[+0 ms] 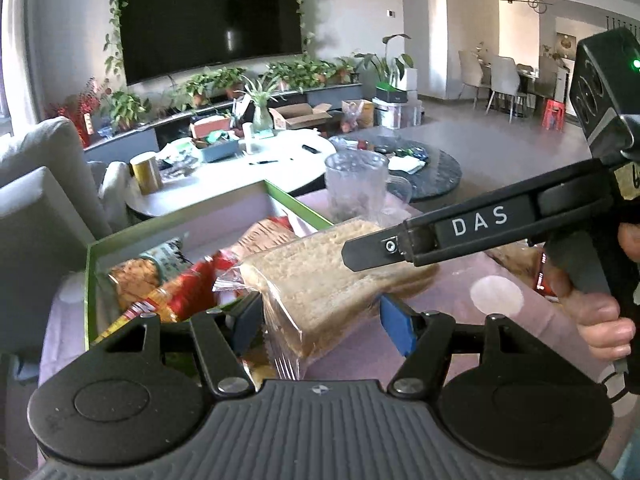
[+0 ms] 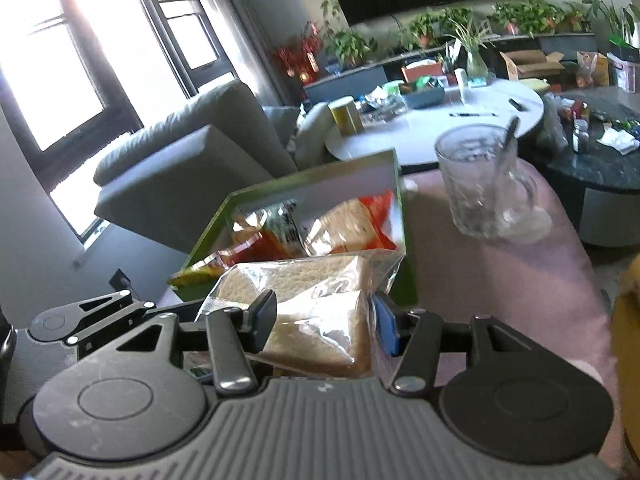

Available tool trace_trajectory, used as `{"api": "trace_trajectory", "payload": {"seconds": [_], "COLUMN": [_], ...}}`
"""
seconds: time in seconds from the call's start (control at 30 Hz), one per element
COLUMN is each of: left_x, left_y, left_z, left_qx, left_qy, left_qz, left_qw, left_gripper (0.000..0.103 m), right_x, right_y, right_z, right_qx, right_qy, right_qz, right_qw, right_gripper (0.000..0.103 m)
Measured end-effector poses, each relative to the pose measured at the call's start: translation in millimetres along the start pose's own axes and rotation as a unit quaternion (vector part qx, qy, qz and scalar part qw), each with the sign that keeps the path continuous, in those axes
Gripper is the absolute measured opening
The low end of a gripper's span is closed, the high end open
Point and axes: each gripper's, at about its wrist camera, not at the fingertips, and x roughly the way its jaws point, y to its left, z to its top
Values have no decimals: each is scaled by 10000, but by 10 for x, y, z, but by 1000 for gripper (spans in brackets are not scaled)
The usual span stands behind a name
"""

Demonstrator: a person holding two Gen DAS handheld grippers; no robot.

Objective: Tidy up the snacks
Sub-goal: 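Lift the bread loaf with the right gripper and carry it over the box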

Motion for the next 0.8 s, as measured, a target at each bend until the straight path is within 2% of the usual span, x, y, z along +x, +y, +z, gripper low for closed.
{"api": "trace_trajectory", "payload": {"seconds": [0.57, 0.8], "left_x": [248, 433], "left_y": [404, 541], "left_z": [364, 468], "left_qx": [-91, -124], "left_qy": [-257, -226], "left_qz": [346, 422], "left_qw": [9990, 9988], "left_gripper": [62, 62], "right_x": [314, 464], "right_y": [118, 49], "right_z": [463, 595], "right_qx": [-232, -216], "right_qy": [-250, -236], "right_qz": [128, 207], "right_qw": [9993, 9993], "right_gripper": [35, 35]}}
